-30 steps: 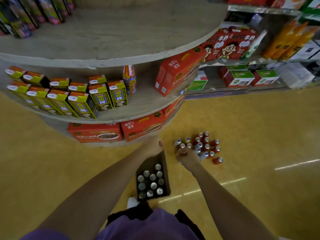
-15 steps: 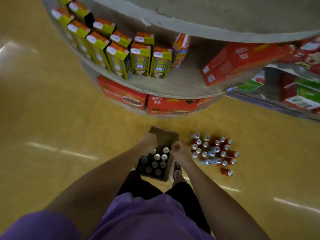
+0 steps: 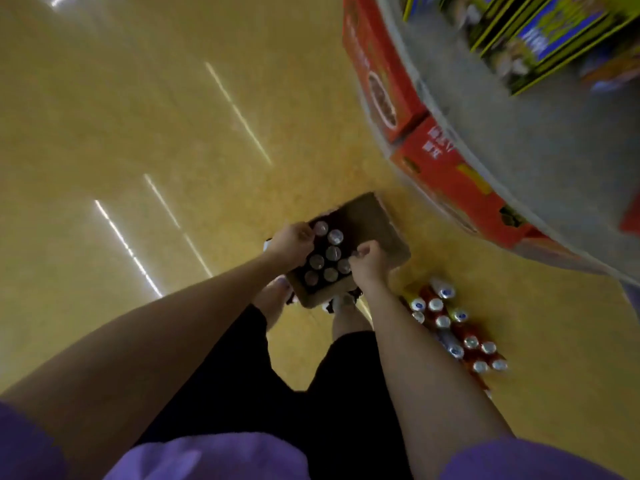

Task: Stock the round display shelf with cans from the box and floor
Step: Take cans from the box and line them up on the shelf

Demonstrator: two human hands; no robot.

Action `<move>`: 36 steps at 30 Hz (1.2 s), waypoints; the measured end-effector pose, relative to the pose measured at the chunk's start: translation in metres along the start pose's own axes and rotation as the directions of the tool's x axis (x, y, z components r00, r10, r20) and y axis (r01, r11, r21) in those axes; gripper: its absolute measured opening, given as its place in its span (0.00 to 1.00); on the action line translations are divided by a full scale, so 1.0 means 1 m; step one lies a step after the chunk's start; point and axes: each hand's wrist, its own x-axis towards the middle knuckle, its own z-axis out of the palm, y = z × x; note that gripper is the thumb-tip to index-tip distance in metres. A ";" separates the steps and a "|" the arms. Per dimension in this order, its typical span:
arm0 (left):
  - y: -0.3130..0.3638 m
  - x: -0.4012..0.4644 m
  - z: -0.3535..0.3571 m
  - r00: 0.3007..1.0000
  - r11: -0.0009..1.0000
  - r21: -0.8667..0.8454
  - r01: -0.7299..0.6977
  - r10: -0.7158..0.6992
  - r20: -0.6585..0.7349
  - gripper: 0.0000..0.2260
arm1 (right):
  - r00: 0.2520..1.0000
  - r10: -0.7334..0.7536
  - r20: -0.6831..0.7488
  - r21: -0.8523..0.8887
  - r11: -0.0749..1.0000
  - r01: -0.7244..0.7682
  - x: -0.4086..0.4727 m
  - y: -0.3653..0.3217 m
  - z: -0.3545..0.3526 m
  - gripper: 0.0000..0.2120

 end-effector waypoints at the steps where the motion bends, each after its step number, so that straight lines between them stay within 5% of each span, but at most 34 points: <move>1: -0.007 0.009 0.014 1.000 0.999 -0.035 0.015 -0.015 -0.001 0.09 | 1.000 -0.003 0.019 -0.008 1.000 0.003 0.015 0.005 0.008 0.08; 18: -0.115 0.246 0.261 0.990 0.992 -0.083 0.098 -0.089 0.106 0.11 | 0.999 0.047 -0.008 -0.223 0.974 -0.047 0.257 0.161 0.135 0.11; 26: -0.152 0.304 0.313 0.999 0.998 -0.057 -0.019 0.021 0.027 0.15 | 0.996 0.074 -0.053 -0.337 0.938 -0.087 0.324 0.198 0.179 0.32; 31: -0.178 0.309 0.331 0.998 0.996 -0.053 -0.068 0.067 -0.018 0.21 | 0.992 0.106 -0.072 -0.400 0.908 -0.126 0.341 0.208 0.201 0.29; 36: -0.184 0.289 0.332 0.986 0.996 0.028 -0.084 0.079 0.148 0.26 | 0.994 0.094 -0.058 -0.429 0.897 -0.110 0.336 0.203 0.191 0.25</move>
